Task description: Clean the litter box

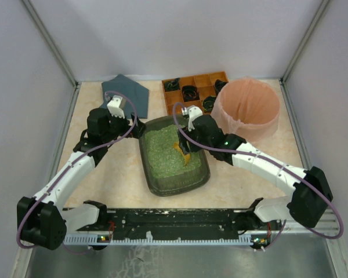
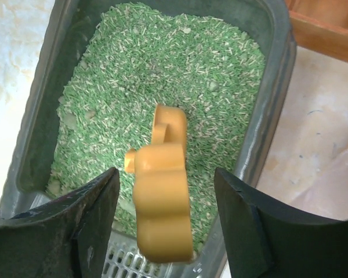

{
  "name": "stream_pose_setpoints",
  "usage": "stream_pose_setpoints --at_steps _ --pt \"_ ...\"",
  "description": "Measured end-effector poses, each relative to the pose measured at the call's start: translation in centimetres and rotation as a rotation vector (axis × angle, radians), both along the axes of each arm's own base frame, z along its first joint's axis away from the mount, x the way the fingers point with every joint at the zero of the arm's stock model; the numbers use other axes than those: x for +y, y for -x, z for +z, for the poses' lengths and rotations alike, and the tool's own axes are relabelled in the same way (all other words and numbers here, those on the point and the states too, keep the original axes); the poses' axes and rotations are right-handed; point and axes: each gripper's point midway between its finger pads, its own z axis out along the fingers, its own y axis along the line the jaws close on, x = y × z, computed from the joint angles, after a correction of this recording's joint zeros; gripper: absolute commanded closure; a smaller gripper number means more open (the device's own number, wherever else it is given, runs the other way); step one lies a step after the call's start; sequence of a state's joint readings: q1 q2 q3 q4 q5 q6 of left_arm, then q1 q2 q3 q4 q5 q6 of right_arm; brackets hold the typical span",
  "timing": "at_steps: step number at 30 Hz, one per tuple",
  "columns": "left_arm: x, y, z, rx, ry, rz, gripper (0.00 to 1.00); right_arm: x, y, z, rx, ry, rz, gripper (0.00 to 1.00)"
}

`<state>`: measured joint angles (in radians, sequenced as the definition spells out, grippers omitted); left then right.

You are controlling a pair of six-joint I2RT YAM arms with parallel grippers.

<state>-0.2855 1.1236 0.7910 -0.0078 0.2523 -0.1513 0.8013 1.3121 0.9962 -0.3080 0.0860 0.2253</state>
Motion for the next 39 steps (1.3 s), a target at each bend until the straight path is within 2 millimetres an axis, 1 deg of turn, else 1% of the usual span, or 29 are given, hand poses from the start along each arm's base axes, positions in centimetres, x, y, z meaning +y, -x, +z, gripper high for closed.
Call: stream_pose_setpoints --at_steps 1,3,5,7,8,9,12,14,16,18,20,22,26,33,39 --pt "0.0 0.0 0.0 0.0 0.0 0.0 0.0 -0.3 0.1 0.3 -0.005 0.006 -0.002 0.27" --pt "0.0 0.0 0.1 -0.002 0.001 -0.002 0.0 -0.7 0.3 1.1 -0.015 0.009 -0.003 0.25" --pt "-0.1 0.1 0.3 -0.01 0.004 -0.008 0.0 -0.8 0.2 2.7 -0.037 -0.005 -0.006 0.24" --pt "-0.2 0.2 0.7 -0.021 0.008 -0.014 0.0 -0.9 0.1 4.6 -0.068 -0.027 -0.008 0.23" --pt "-0.2 0.3 1.0 -0.029 0.012 -0.017 0.0 -0.9 0.2 6.1 -0.095 -0.049 -0.009 0.23" --pt "-0.2 0.3 1.2 -0.035 0.014 -0.018 0.0 -1.0 0.2 6.7 -0.104 -0.058 -0.01 0.22" --pt "-0.2 0.4 1.7 -0.05 0.024 -0.018 0.0 -1.6 0.5 9.9 -0.176 -0.117 -0.017 0.22" --pt "-0.2 0.5 2.1 -0.055 0.032 -0.016 0.0 -2.5 1.0 12.2 -0.24 -0.169 -0.03 0.22" --pt "-0.2 0.8 2.4 -0.059 0.04 -0.012 0.0 -3.9 1.7 14.2 -0.318 -0.231 -0.054 0.21" --pt "0.1 1.3 2.9 -0.061 0.045 -0.003 0.0 -5.7 2.6 15.4 -0.383 -0.278 -0.089 0.21" --pt "0.5 1.9 3.3 -0.071 0.049 0.01 0.0 -7.3 3.2 15.8 -0.43 -0.31 -0.131 0.21" --pt "0.9 2.8 3.7 -0.085 0.054 0.024 0.0 -8.8 3.7 15.7 -0.466 -0.329 -0.165 0.2" --pt "1.6 4.5 3.9 -0.109 0.068 0.033 0.0 -11.2 4.9 14.7 -0.516 -0.351 -0.21 0.2" --pt "2.8 6.7 2.9 -0.084 0.096 0.089 0.0 -14.0 6.2 13.9 -0.558 -0.388 -0.277 0.2" --pt "3.9 8.3 1.8 -0.094 0.134 0.149 0.0 -15.6 6.7 12.2 -0.551 -0.399 -0.337 0.19"
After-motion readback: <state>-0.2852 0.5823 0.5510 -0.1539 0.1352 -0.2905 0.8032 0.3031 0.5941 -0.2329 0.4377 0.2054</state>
